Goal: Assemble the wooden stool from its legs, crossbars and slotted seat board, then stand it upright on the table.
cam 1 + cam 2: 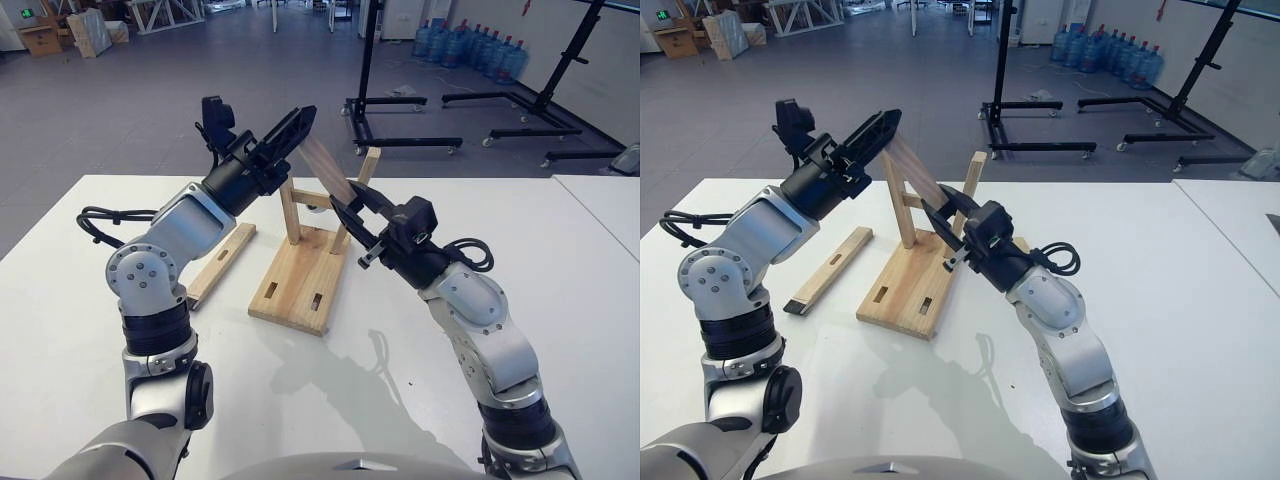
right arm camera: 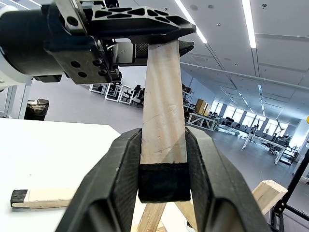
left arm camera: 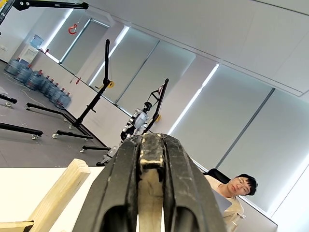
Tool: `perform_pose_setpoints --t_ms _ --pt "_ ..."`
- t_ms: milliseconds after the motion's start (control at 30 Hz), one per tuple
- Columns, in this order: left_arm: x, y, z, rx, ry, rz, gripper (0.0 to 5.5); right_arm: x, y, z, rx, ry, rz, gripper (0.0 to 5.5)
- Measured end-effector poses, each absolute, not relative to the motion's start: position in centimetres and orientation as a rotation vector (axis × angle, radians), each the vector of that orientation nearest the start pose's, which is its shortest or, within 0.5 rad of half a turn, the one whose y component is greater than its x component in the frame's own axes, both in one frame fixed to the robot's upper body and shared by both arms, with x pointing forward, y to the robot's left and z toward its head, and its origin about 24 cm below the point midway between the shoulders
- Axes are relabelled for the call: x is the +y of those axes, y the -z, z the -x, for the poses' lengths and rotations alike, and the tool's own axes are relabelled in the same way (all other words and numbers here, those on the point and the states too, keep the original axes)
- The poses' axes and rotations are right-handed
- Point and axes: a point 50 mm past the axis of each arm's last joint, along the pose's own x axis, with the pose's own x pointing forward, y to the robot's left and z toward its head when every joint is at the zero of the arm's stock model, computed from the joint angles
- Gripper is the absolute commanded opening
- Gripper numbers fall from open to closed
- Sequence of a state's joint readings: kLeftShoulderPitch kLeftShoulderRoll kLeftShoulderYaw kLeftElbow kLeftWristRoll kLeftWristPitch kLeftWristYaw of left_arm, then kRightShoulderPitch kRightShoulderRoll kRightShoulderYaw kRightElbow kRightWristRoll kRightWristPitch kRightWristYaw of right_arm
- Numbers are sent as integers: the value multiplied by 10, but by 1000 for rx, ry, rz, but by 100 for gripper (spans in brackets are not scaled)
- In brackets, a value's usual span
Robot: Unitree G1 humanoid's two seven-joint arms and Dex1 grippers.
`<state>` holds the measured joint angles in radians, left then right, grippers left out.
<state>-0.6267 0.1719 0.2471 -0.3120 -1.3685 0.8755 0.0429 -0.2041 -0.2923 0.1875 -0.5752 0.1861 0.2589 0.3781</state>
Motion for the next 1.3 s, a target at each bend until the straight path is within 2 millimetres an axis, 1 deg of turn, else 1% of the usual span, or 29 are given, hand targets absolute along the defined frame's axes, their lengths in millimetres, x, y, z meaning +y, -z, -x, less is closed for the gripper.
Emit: perform_pose_setpoints --t_ms 67,100,233,333,367,467,533,567,600,633,667,733,833,900,933,1000,1133,1233,1300 --pt "112 -243 -280 -73 908 782 40 -99 -181 -235 -433 -719 199 129" --pt "112 -243 -280 -73 907 783 40 -99 -181 -235 -433 -719 200 167" --pt "113 -245 -280 -98 892 788 40 -101 -178 -235 -412 -714 190 217" --pt "123 -246 -285 -124 807 707 40 -102 -177 -236 -399 -702 158 217" --pt "130 -247 -288 -143 768 673 40 -103 -176 -237 -397 -695 154 217" --pt "170 -257 -297 -227 613 562 40 -109 -175 -238 -391 -653 147 217" --pt "202 -255 -306 -248 465 373 40 -115 -173 -239 -381 -617 145 217" --pt "218 -244 -312 -214 384 250 40 -118 -172 -239 -375 -599 143 217" --pt "230 -225 -318 -155 330 165 40 -120 -170 -239 -367 -585 141 217" --pt "238 -199 -322 -84 294 113 40 -121 -169 -238 -361 -579 143 217" --pt "244 -174 -324 -25 268 84 40 -121 -168 -238 -358 -578 144 217" --pt "246 -141 -329 2 243 76 40 -121 -167 -238 -353 -577 144 217" --pt "240 -119 -335 0 272 126 40 -122 -165 -238 -345 -576 144 217" --pt "243 -100 -339 35 262 128 40 -123 -165 -239 -341 -572 146 217" --pt "245 -94 -340 49 252 129 40 -124 -164 -239 -339 -567 147 217" --pt "250 -88 -343 57 245 108 40 -125 -163 -238 -332 -566 146 217" --pt "255 -85 -344 42 247 88 40 -125 -163 -238 -332 -566 145 217" --pt "251 -83 -343 32 257 42 40 -125 -163 -238 -332 -566 142 217" --pt "246 -79 -334 17 277 10 40 -124 -163 -238 -332 -566 141 217"
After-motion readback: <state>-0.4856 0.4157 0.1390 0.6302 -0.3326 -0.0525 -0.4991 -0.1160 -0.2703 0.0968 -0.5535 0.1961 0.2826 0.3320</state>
